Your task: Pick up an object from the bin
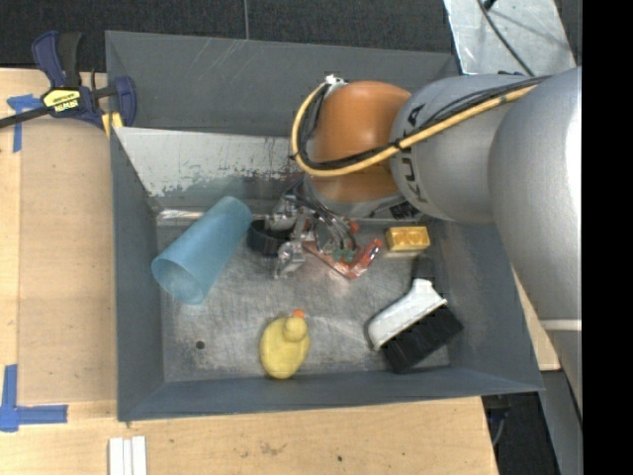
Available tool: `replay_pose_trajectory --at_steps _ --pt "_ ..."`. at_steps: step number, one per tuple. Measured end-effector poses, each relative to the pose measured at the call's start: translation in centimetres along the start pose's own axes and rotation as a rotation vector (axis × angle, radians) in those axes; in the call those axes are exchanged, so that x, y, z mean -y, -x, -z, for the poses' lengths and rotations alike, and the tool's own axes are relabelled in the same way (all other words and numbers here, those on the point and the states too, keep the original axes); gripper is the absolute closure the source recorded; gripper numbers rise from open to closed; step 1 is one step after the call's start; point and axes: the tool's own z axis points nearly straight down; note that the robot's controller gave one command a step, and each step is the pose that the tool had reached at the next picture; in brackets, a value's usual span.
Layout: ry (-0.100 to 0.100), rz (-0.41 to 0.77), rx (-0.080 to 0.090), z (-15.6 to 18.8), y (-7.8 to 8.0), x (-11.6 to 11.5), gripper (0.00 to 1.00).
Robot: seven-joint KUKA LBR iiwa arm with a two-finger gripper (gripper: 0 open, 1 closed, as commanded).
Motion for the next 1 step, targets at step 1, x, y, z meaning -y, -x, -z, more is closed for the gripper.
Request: replay_pose_trajectory --at_steps 1 --pt "0.0 -0.001 0.0 0.0 0.0 0.0 1.0"
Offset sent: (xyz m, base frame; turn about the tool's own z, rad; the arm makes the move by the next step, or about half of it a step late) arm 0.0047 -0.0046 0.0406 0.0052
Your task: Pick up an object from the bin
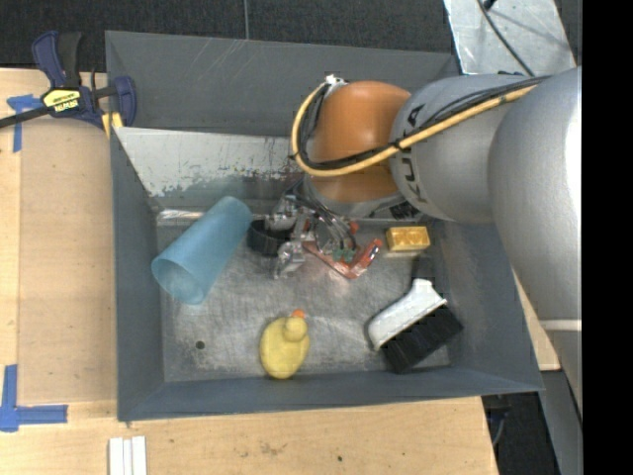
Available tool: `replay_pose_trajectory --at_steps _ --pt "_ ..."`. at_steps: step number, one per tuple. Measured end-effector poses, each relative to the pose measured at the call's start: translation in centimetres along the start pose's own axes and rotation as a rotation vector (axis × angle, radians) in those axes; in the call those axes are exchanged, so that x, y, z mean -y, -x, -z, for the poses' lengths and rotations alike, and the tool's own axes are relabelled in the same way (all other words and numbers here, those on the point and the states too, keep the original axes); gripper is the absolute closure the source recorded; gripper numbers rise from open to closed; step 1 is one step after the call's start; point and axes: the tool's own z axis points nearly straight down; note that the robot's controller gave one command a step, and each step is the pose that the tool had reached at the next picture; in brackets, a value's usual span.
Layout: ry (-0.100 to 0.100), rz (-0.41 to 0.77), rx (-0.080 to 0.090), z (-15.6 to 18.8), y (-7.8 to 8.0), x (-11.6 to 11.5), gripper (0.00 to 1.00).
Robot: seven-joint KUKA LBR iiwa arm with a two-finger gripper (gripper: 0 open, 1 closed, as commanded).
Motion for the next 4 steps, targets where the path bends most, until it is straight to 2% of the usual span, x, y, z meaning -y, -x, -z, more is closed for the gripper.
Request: replay_pose_trajectory --at_steps 1,2,3,4 --pt "-0.011 -0.003 -0.03 2.5 0.2 0.4 1.0" --pt "-0.01 0.023 -0.03 4.3 0.6 0.5 1.0" --pt "-0.011 0.023 -0.033 4.4 0.5 0.5 1.0" --pt "-0.01 0.124 -0.036 10.6 -4.2 1.3 1.0"
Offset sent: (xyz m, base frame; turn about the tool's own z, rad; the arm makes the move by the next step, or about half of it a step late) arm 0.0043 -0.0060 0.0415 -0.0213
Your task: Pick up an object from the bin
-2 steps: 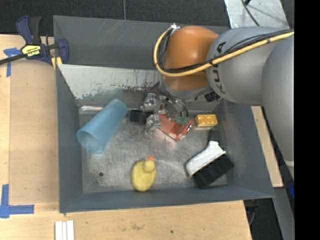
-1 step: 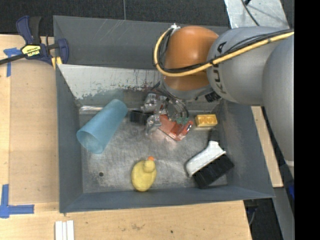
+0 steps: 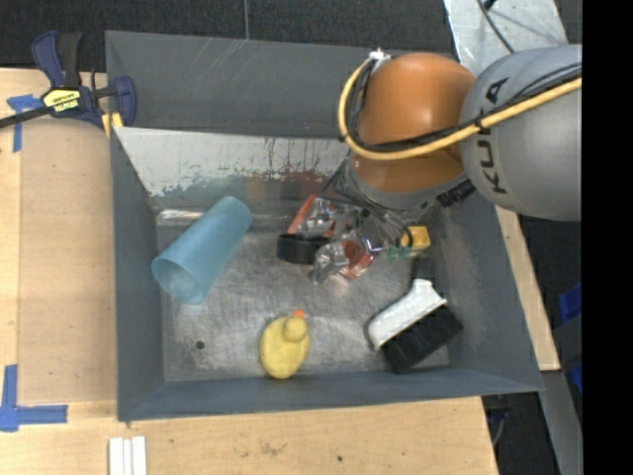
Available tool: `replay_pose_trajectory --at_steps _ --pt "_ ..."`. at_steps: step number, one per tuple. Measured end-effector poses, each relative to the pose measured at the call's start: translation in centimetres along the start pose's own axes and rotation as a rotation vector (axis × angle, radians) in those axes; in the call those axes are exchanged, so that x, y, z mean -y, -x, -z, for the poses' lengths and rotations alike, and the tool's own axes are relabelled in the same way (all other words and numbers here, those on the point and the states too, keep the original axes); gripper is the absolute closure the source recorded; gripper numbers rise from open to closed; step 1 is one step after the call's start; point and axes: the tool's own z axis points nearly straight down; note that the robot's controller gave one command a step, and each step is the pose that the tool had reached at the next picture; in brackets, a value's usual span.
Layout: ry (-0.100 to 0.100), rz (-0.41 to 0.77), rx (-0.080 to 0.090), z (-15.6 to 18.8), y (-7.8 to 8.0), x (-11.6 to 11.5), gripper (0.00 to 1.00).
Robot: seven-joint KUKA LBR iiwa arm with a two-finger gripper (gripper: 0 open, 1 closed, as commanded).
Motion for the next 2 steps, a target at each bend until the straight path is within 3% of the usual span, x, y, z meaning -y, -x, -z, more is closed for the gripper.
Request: replay_pose_trajectory --at_steps 1,2 --pt "-0.001 0.023 0.014 -4.3 -1.1 -0.3 1.0" --pt "0.002 0.063 -0.011 -3.6 -2.4 1.3 1.0"
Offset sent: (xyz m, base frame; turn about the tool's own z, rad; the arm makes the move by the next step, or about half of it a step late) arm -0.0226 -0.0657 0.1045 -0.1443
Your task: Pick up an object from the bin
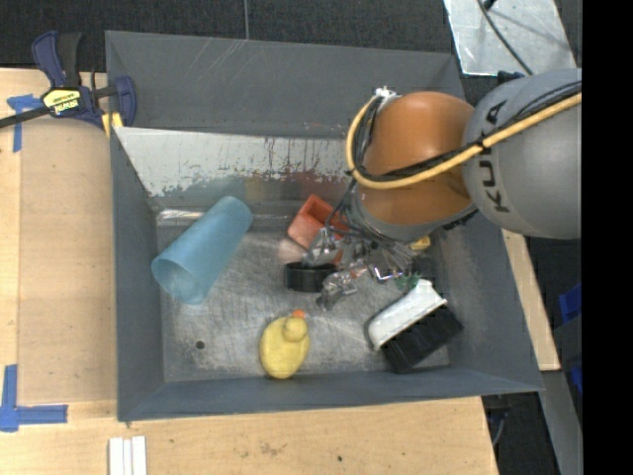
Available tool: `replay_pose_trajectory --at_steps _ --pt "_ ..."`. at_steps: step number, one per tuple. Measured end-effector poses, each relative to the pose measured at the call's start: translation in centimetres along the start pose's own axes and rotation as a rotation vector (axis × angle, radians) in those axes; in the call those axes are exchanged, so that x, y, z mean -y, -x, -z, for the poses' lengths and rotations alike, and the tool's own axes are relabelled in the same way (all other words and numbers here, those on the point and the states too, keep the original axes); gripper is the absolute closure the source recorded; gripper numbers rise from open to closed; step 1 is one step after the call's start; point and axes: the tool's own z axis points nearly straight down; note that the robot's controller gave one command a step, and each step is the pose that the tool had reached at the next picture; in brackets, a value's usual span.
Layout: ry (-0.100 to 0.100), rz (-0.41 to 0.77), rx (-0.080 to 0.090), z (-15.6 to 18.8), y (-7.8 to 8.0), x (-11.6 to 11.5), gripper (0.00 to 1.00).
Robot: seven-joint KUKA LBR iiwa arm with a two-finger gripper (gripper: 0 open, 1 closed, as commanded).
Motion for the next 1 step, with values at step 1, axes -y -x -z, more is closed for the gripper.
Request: replay_pose_trajectory --at_steps 1 --pt "0.001 -0.07 0.027 -6.43 -3.74 4.49 1.0"
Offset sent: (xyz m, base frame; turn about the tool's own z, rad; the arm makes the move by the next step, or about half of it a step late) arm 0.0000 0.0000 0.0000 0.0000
